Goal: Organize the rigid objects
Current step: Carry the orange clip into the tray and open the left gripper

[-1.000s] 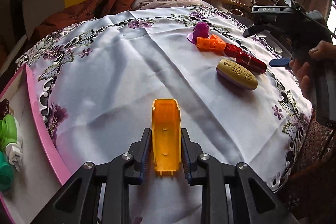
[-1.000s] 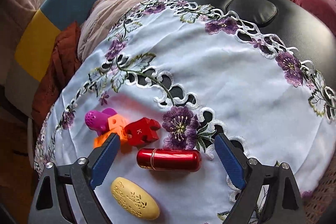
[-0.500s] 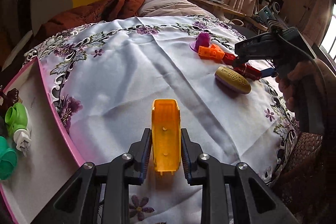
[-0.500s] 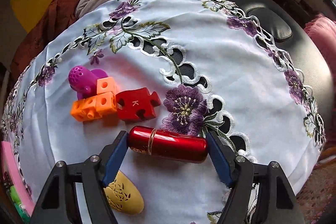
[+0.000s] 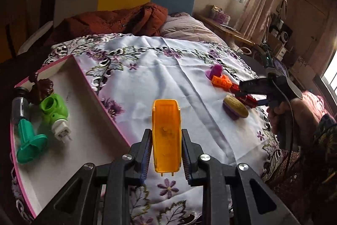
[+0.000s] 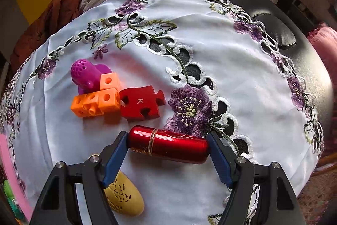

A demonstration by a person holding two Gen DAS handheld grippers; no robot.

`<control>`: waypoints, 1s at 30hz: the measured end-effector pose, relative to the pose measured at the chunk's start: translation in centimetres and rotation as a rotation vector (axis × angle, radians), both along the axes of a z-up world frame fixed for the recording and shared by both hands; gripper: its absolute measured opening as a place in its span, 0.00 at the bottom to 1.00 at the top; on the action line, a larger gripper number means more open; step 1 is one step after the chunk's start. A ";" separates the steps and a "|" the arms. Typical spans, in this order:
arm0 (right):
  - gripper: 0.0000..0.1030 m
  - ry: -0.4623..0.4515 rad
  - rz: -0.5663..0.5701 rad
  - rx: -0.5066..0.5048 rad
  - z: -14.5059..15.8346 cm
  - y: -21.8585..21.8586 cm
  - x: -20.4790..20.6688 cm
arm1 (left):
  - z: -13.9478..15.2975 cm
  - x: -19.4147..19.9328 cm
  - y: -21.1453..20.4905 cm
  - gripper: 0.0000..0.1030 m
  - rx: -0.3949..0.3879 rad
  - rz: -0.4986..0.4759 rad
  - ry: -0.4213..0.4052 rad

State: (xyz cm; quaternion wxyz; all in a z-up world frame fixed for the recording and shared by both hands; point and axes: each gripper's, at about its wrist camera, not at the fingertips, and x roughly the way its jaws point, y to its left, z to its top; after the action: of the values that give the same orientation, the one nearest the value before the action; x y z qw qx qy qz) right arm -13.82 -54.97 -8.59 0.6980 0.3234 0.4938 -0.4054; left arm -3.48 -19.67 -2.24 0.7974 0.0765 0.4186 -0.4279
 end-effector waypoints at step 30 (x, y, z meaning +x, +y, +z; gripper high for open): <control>0.73 0.002 0.066 -0.021 0.0 0.3 1.4 | -3.9 19.3 3.1 0.33 -0.031 0.459 0.299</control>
State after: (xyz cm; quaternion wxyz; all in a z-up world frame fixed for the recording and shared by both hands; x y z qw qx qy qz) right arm -12.44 -54.72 -8.63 0.7136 0.2994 0.5007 -0.3877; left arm 15.79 -16.54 -6.09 0.8038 -0.0968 0.5315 -0.2491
